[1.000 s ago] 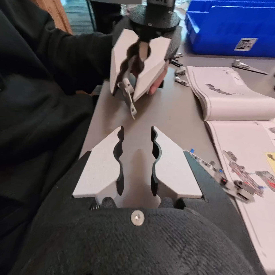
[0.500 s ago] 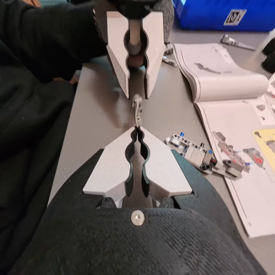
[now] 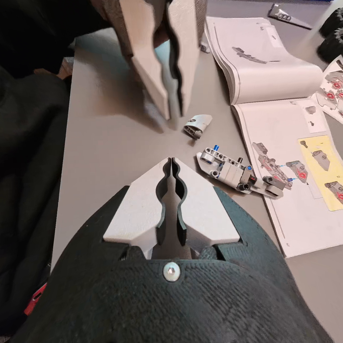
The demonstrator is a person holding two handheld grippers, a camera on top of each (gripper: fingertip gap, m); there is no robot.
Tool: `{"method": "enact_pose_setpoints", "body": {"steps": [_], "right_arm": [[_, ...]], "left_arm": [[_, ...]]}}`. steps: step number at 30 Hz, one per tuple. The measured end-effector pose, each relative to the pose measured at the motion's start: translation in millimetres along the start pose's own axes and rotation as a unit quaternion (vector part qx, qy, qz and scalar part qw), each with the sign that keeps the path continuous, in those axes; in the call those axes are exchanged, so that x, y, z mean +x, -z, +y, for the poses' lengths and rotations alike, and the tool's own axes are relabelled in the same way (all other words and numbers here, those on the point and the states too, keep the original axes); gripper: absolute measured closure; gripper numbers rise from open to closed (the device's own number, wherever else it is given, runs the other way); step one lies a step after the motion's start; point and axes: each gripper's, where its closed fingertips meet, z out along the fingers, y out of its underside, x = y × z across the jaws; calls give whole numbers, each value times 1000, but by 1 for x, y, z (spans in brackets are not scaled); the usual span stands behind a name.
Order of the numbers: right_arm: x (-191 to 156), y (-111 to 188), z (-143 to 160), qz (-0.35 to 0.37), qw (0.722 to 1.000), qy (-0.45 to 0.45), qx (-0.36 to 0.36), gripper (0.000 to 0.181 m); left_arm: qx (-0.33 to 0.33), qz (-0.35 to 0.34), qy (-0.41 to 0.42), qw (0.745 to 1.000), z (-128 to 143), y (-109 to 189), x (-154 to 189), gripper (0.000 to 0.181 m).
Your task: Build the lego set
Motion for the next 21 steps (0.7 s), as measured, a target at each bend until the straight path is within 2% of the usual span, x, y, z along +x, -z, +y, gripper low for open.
{"method": "enact_pose_setpoints", "body": {"steps": [1,3,6,9,10,13,16,17,19,21], "right_arm": [[0,0,0,0,1000,-1,0,181],[2,-1,6,6,1000,3,-20,179],[7,0,11,20,999,10,-43,175],[8,2,5,27,999,4,-30,170],[9,3,4,27,999,2,-25,169],[11,6,0,37,999,7,-16,161],[12,5,-14,44,999,12,10,138],[12,3,-20,43,999,9,19,129],[10,-4,-27,37,999,9,25,115],[5,-15,-24,18,1000,14,9,109]], "left_arm": [[5,-35,24,999,-2,3,-13,160],[-7,-58,54,997,0,1,-21,149],[-69,-49,90,992,16,-15,-15,136],[-67,-71,92,991,10,-23,-19,137],[-75,-87,78,990,11,-23,-23,148],[-65,-63,-32,995,9,-22,-17,150],[-42,4,-150,988,8,-19,6,150],[-36,2,-182,983,8,-18,8,150],[-29,-2,-207,978,8,-16,11,150],[-21,25,-204,978,8,-17,21,150]]}}
